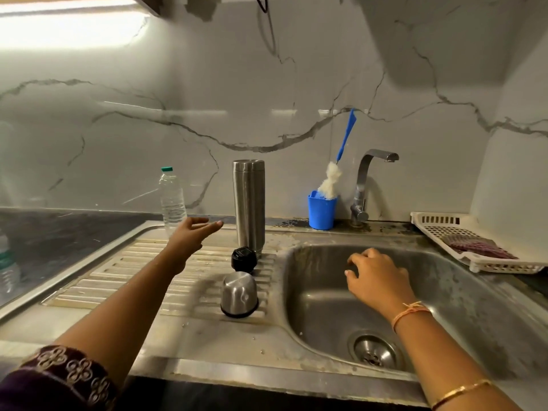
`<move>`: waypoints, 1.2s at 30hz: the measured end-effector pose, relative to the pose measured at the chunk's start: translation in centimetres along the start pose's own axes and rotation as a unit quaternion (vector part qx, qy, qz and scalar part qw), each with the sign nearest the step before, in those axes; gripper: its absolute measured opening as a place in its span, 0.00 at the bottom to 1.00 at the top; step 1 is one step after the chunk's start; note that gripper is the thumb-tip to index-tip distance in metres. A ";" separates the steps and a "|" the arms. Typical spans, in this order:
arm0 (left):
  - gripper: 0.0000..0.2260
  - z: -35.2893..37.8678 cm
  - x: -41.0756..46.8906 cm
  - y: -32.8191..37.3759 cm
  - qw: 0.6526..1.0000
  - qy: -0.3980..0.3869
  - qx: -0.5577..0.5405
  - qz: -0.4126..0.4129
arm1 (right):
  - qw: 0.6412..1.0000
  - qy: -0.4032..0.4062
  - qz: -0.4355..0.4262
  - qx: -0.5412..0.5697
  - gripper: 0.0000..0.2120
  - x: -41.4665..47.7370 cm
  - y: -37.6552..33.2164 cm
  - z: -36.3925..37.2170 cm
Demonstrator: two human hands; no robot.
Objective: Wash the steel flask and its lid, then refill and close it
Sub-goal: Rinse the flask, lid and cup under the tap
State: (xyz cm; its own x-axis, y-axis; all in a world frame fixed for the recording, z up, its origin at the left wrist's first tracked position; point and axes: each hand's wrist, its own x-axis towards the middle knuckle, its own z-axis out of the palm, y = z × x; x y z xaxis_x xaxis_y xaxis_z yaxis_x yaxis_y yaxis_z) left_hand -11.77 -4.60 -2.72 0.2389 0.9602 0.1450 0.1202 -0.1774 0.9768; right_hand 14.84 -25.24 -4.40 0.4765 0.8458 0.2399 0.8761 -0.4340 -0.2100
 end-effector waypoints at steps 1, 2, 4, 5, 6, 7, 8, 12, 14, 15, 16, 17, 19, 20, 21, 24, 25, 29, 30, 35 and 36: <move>0.27 0.4 0.6 0.4 1.000 -0.010 0.000 0.005 | 1.000 0.004 0.001 -0.004 0.17 0.1 -0.1 0.0; 0.29 0.9 1.2 0.7 1.000 -0.019 0.000 0.009 | 1.000 0.006 0.000 -0.010 0.16 0.2 -0.3 0.1; 0.33 2.1 2.3 1.1 0.999 -0.036 0.002 0.016 | 1.000 0.008 -0.002 -0.023 0.16 0.5 -0.5 0.2; 0.35 2.6 2.8 1.2 0.999 -0.044 0.005 0.019 | 1.000 0.010 -0.004 -0.029 0.16 0.6 -0.6 0.3; 0.37 3.1 3.3 1.3 0.998 -0.053 0.009 0.021 | 0.999 0.013 -0.006 -0.034 0.16 0.7 -0.7 0.3; 0.38 3.6 3.7 1.4 0.998 -0.061 0.013 0.022 | 0.999 0.015 -0.008 -0.038 0.17 0.7 -0.8 0.4; 0.39 4.0 4.1 1.5 0.997 -0.068 0.017 0.022 | 0.999 0.017 -0.010 -0.042 0.17 0.8 -0.9 0.4; 0.42 5.5 5.2 2.0 0.994 -0.098 0.035 0.029 | 0.998 0.022 -0.012 -0.050 0.17 1.0 -1.0 0.5; 0.43 6.0 5.6 2.2 0.993 -0.102 0.053 0.031 | 0.998 0.026 -0.014 -0.050 0.17 1.1 -1.0 0.6; 0.42 6.2 5.7 2.3 0.993 -0.099 0.063 0.035 | 0.998 0.028 -0.016 -0.051 0.17 1.1 -1.0 0.6; 0.40 6.3 5.7 2.3 0.992 -0.093 0.069 0.039 | 0.998 0.030 -0.017 -0.052 0.17 1.1 -1.0 0.6; 0.38 6.5 5.8 2.3 0.993 -0.084 0.072 0.046 | 0.998 0.032 -0.018 -0.053 0.17 1.1 -1.0 0.6; 0.36 6.6 5.7 2.2 0.994 -0.059 0.066 0.063 | 0.998 0.034 -0.021 -0.055 0.17 1.2 -1.0 0.7; 0.35 6.5 5.6 2.1 0.994 -0.043 0.063 0.073 | 0.998 0.035 -0.023 -0.055 0.17 1.2 -1.0 0.8; 0.34 6.3 5.4 2.1 0.994 -0.025 0.065 0.083 | 0.998 0.037 -0.024 -0.055 0.17 1.3 -1.0 0.8; 0.33 4.6 5.0 2.1 0.990 0.020 0.093 0.105 | 0.998 0.037 -0.028 -0.052 0.18 1.4 -0.9 0.9; 0.34 3.7 4.8 2.3 0.988 0.031 0.104 0.108 | 0.998 0.036 -0.029 -0.050 0.18 1.4 -1.0 0.9; 0.35 0.3 3.5 3.3 0.981 0.052 0.156 0.103 | 0.997 0.040 -0.031 -0.051 0.17 1.3 -1.0 0.8; 0.35 -0.5 2.9 3.7 0.979 0.051 0.171 0.101 | 0.997 0.044 -0.031 -0.050 0.17 1.2 -1.1 0.8; 0.35 -3.3 -0.7 5.6 0.966 0.011 0.249 0.074 | 0.996 0.076 -0.032 -0.010 0.15 0.6 -0.8 0.6; 0.35 -3.6 -1.6 5.9 0.963 0.000 0.260 0.069 | 0.996 0.083 -0.033 0.004 0.14 0.5 -0.6 0.5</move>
State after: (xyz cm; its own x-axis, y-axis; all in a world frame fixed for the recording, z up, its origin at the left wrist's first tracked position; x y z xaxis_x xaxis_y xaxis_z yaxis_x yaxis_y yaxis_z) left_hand -14.88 -6.37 3.38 0.2876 0.9196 0.2674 0.5536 -0.3875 0.7371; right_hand 14.48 -24.42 -4.67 0.4245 0.8086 0.4074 0.9054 -0.3765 -0.1960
